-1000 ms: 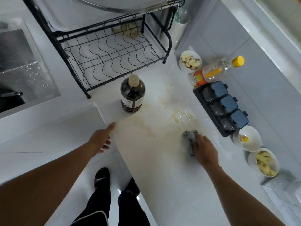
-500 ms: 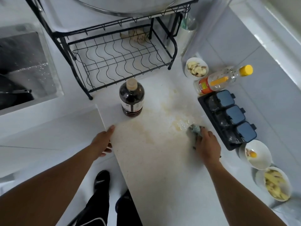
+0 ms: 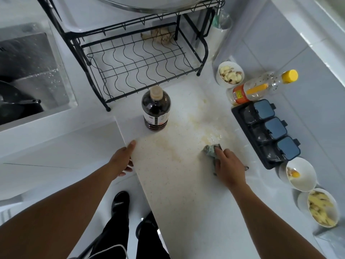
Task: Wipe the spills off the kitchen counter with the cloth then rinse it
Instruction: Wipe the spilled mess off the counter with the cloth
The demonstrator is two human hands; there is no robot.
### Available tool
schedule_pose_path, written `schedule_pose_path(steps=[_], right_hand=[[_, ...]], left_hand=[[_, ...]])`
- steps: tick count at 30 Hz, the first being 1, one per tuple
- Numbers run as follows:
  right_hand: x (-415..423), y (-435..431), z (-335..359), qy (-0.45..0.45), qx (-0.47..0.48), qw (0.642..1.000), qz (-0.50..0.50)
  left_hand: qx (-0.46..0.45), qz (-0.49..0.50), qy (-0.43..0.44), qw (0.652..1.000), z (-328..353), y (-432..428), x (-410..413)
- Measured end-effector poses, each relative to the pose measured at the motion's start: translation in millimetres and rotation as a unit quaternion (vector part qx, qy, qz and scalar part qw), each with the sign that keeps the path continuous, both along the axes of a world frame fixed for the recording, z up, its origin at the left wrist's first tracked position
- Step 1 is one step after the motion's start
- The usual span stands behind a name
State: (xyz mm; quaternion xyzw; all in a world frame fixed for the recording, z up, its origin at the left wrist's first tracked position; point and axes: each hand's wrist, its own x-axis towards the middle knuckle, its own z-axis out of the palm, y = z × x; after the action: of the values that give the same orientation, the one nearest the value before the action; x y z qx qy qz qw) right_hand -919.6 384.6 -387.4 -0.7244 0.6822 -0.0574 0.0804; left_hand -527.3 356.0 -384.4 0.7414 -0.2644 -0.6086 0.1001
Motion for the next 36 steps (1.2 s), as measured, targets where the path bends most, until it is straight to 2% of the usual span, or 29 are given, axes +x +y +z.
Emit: schedule_pose_path(steps=[1, 4, 5, 8, 9, 12, 13, 14, 16, 17, 18, 20, 21, 22, 25, 26, 27, 29, 30, 31, 33, 34, 35, 36], right_hand=[[-3.6, -2.3, 0.6, -0.007, 0.013, 1.0, -0.02], [1.0, -3.0, 2.6, -0.058, 0.014, 0.967, -0.249], [9.4, 0.3, 3.7, -0.047, 0.004, 0.97, -0.24], [21.7, 16.4, 1.7, -0.013, -0.016, 0.999, -0.034], [17.9, 17.2, 1.8, -0.008, -0.009, 1.0, -0.02], [20.5, 16.3, 4.8, -0.046, 0.008, 0.974, -0.223], [28.9, 17.4, 6.0, -0.044, 0.005, 0.97, -0.238], [38.1, 19.6, 6.5, -0.038, 0.005, 0.979, -0.2], [47.5, 26.1, 5.8, -0.018, 0.005, 0.999, -0.032], [43.6, 26.2, 5.1, -0.015, 0.008, 1.0, 0.012], [40.4, 25.6, 5.7, -0.026, 0.023, 0.999, -0.016], [42.4, 25.2, 7.4, -0.072, 0.02, 0.977, -0.2], [49.8, 26.3, 8.3, -0.071, 0.011, 0.964, -0.255], [59.8, 28.2, 9.2, -0.051, 0.002, 0.969, -0.244], [71.3, 36.9, 5.1, -0.004, -0.005, 1.0, -0.023], [67.3, 35.2, 5.5, 0.0, 0.001, 1.0, -0.018], [66.0, 32.6, 7.1, -0.019, 0.015, 0.996, -0.08], [73.3, 31.6, 9.3, -0.051, 0.015, 0.966, -0.253], [82.3, 32.1, 9.3, -0.047, 0.01, 0.966, -0.254], [92.7, 34.3, 8.4, -0.041, 0.005, 0.98, -0.195], [101.0, 41.5, 4.8, -0.006, -0.016, 1.0, -0.015], [98.6, 41.2, 5.0, 0.005, -0.019, 1.0, 0.01], [97.3, 39.7, 6.0, -0.005, -0.006, 0.999, -0.036], [98.8, 39.3, 7.1, -0.029, -0.005, 0.991, -0.127]], left_hand=[[0.0, -0.004, 0.0, 1.0, 0.0, -0.4, 0.8], [-0.001, -0.017, 0.002, 1.0, 0.7, -2.3, 3.1], [-0.001, -0.019, 0.004, 1.0, 1.5, -2.4, 3.4], [0.001, -0.022, 0.007, 1.0, 3.5, -2.5, 3.8], [0.002, -0.023, 0.007, 1.0, 3.3, -2.0, 4.6], [-0.005, -0.028, 0.008, 1.0, 2.3, -2.5, 5.1], [-0.006, -0.029, 0.009, 1.0, 1.9, -2.7, 5.0], [-0.007, -0.031, 0.01, 0.999, 1.4, -2.8, 4.8], [-0.005, -0.033, 0.011, 0.999, 0.1, -3.4, 5.1], [-0.005, -0.035, 0.011, 0.999, -0.2, -3.5, 6.0], [-0.006, -0.037, 0.013, 0.999, -0.8, -3.8, 6.7], [-0.01, -0.042, 0.015, 0.999, -2.5, -4.7, 8.8], [-0.01, -0.042, 0.017, 0.999, -3.2, -4.7, 9.4], [-0.01, -0.042, 0.019, 0.999, -3.8, -4.6, 9.9], [-0.007, -0.043, 0.026, 0.999, -4.4, -5.0, 9.7], [-0.007, -0.043, 0.028, 0.999, -4.4, -5.0, 9.9], [-0.008, -0.045, 0.029, 0.999, -4.8, -5.4, 11.2], [-0.01, -0.048, 0.029, 0.998, -5.8, -5.5, 12.4], [-0.011, -0.048, 0.031, 0.998, -6.0, -5.6, 12.7], [-0.01, -0.048, 0.032, 0.998, -6.3, -5.4, 12.8], [-0.009, -0.049, 0.032, 0.998, -6.2, -5.7, 12.9], [-0.009, -0.05, 0.033, 0.998, -6.3, -5.8, 13.2], [-0.009, -0.052, 0.034, 0.998, -6.5, -6.1, 14.1], [-0.009, -0.053, 0.035, 0.998, -6.3, -6.2, 15.3]])
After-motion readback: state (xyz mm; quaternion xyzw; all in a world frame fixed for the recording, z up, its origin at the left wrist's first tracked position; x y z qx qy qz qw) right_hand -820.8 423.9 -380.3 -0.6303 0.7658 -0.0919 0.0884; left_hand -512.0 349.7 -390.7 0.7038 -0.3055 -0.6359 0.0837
